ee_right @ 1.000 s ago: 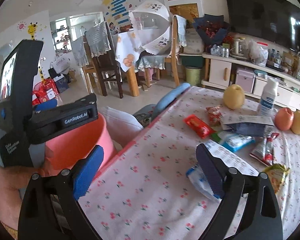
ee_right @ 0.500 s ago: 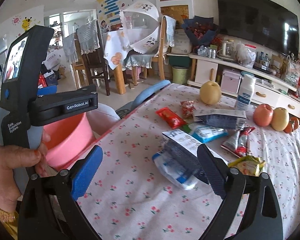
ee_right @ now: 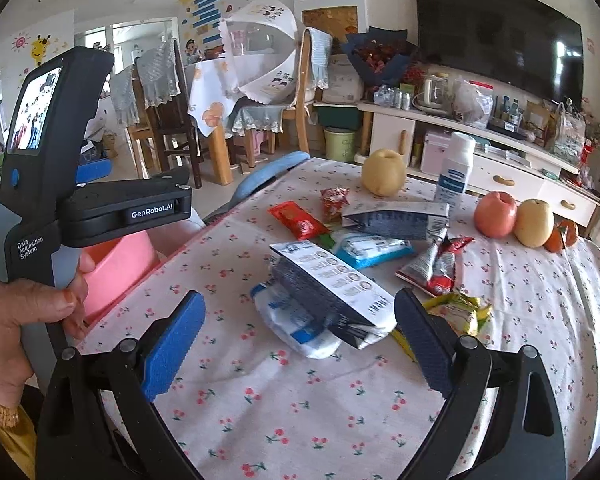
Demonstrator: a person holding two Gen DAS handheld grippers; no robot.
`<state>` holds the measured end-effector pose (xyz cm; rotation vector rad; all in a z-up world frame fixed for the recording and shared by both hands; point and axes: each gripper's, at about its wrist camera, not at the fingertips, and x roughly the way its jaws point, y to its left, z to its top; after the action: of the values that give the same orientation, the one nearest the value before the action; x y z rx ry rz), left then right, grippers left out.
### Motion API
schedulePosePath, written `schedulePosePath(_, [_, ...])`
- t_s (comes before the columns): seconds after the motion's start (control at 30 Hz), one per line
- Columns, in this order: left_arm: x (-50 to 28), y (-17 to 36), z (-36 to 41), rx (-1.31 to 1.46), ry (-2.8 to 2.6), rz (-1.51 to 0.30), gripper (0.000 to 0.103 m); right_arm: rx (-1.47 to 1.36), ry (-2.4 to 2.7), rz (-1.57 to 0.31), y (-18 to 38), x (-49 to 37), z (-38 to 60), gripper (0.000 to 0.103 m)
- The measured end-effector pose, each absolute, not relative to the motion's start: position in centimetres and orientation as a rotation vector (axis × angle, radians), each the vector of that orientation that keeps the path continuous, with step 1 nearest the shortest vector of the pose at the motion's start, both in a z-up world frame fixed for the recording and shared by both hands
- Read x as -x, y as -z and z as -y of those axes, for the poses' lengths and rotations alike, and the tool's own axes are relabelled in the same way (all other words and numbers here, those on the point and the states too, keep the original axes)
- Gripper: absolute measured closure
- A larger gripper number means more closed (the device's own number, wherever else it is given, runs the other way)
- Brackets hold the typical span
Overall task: Collect trash
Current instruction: 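Move both tools back over the remaining trash on the table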
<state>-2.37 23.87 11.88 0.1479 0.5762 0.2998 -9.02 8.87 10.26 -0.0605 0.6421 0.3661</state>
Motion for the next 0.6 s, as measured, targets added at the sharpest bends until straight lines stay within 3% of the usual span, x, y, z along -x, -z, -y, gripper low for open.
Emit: schedulePosePath(0.6, [0.9, -10.1, -18.5, -0.196, -0.176, -0.635, 0.005, 0.000, -0.274, -0.686, -9.3, 7.3, -1.7, 0.009])
